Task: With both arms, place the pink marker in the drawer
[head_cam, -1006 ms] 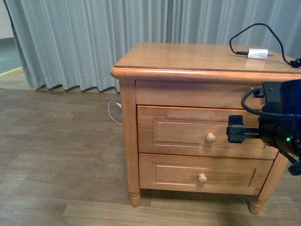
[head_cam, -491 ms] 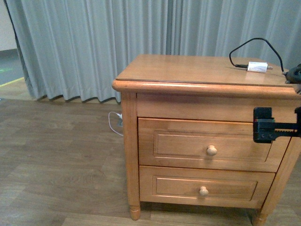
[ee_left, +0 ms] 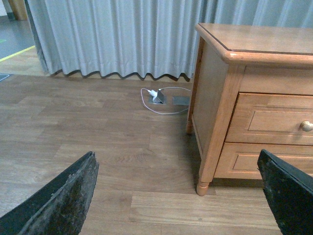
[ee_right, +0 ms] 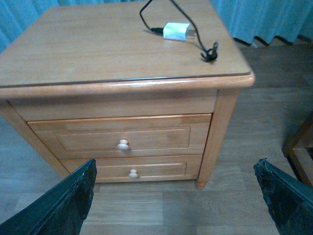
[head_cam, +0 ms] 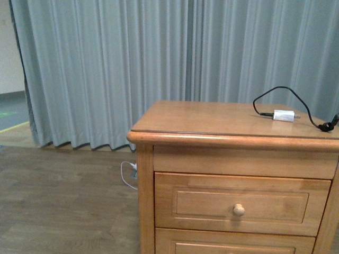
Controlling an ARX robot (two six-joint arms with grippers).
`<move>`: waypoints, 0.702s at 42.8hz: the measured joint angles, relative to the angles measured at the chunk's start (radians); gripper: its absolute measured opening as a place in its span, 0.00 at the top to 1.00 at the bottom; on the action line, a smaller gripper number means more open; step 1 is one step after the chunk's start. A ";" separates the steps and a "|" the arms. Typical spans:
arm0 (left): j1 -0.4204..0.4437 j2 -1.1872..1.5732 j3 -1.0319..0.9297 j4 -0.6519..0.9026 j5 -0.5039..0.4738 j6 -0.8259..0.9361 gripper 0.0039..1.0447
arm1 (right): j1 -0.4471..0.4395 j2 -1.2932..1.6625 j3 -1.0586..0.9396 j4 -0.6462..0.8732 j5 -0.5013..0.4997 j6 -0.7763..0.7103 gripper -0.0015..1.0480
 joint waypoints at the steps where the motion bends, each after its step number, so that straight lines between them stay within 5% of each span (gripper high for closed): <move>1: 0.000 0.000 0.000 0.000 0.000 0.000 0.06 | 0.003 -0.027 -0.003 -0.018 0.007 0.003 0.08; 9: 0.000 0.000 0.000 0.000 0.000 0.000 0.06 | 0.008 -0.089 -0.016 -0.024 0.005 0.014 0.09; 15: 0.000 0.000 0.000 0.000 0.000 0.000 0.06 | -0.019 -0.157 -0.208 0.312 -0.072 -0.078 0.32; 25: 0.000 0.000 0.000 0.000 0.000 0.000 0.06 | -0.065 -0.261 -0.382 0.394 -0.112 -0.111 0.70; 30: 0.000 0.000 0.000 0.000 0.000 0.000 0.06 | -0.151 -0.333 -0.464 0.406 -0.191 -0.116 0.97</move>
